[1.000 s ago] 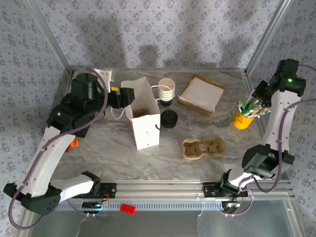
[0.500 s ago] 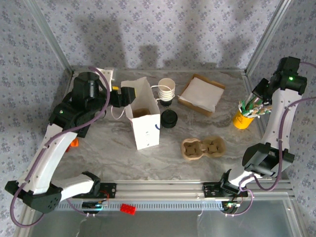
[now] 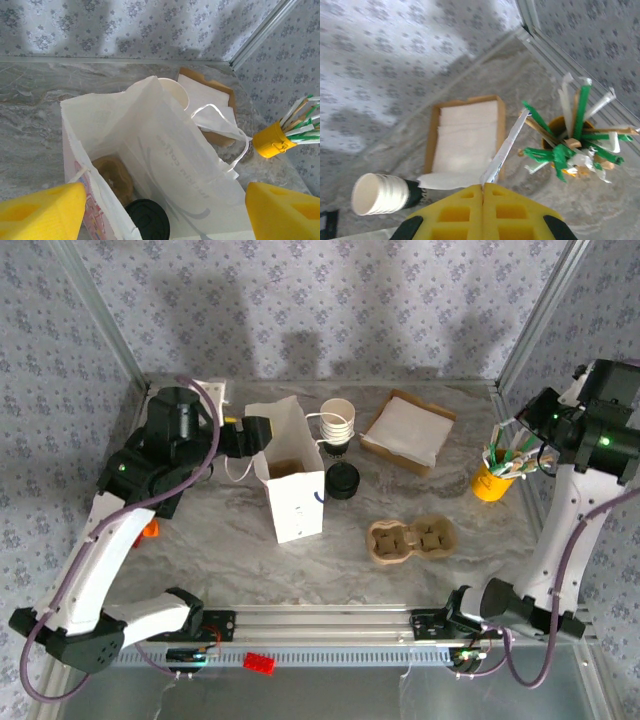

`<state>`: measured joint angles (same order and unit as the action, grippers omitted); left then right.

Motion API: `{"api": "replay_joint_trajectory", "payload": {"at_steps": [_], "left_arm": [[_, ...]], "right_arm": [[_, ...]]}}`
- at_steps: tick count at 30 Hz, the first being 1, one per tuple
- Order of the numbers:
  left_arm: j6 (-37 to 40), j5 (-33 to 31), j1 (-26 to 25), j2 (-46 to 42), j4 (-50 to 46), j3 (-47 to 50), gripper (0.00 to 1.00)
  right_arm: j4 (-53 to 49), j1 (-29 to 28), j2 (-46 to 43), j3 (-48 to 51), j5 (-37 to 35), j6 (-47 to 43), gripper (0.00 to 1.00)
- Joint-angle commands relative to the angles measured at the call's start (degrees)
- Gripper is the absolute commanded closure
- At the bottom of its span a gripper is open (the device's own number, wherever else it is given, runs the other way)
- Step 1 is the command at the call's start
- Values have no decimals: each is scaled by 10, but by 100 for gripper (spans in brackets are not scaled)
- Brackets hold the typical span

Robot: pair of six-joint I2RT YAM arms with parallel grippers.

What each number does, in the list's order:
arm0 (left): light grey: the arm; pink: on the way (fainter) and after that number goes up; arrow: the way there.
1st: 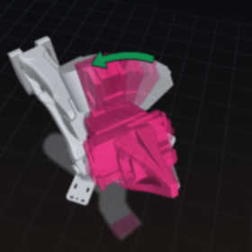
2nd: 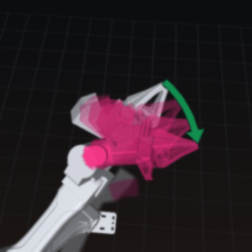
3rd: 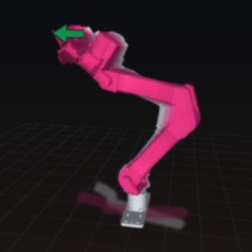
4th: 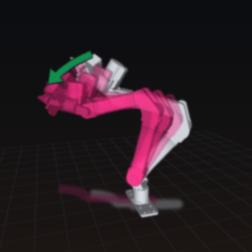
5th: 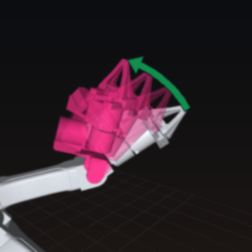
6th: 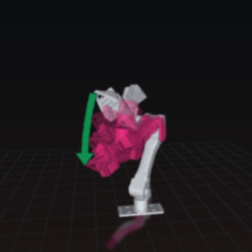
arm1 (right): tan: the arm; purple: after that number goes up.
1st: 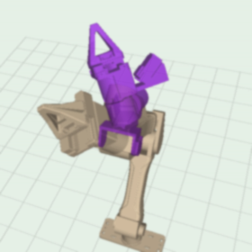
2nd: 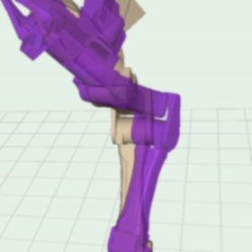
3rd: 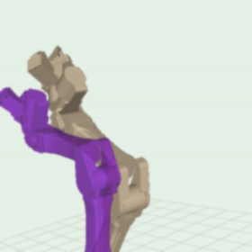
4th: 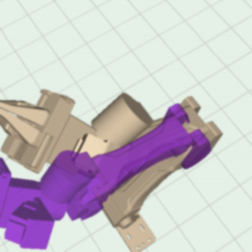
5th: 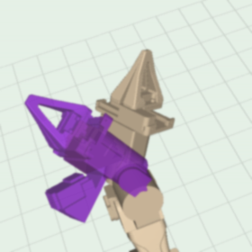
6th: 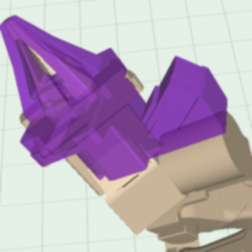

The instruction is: Pack the takeout coffee

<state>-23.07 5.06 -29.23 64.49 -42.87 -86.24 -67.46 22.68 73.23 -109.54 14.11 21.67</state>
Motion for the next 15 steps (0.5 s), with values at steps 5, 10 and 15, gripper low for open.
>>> {"api": "replay_joint_trajectory", "payload": {"at_steps": [5,10,15], "left_arm": [[-12,-19,5,-32,-30,-34,17],[-16,-49,7,-54,-47,-36,17],[-22,-59,8,-71,-60,-33,17]], "right_arm": [[-24,-2,-28,-94,51,18,99],[6,-13,-48,-102,163,45,100],[7,-38,-62,-103,172,54,100]]}}
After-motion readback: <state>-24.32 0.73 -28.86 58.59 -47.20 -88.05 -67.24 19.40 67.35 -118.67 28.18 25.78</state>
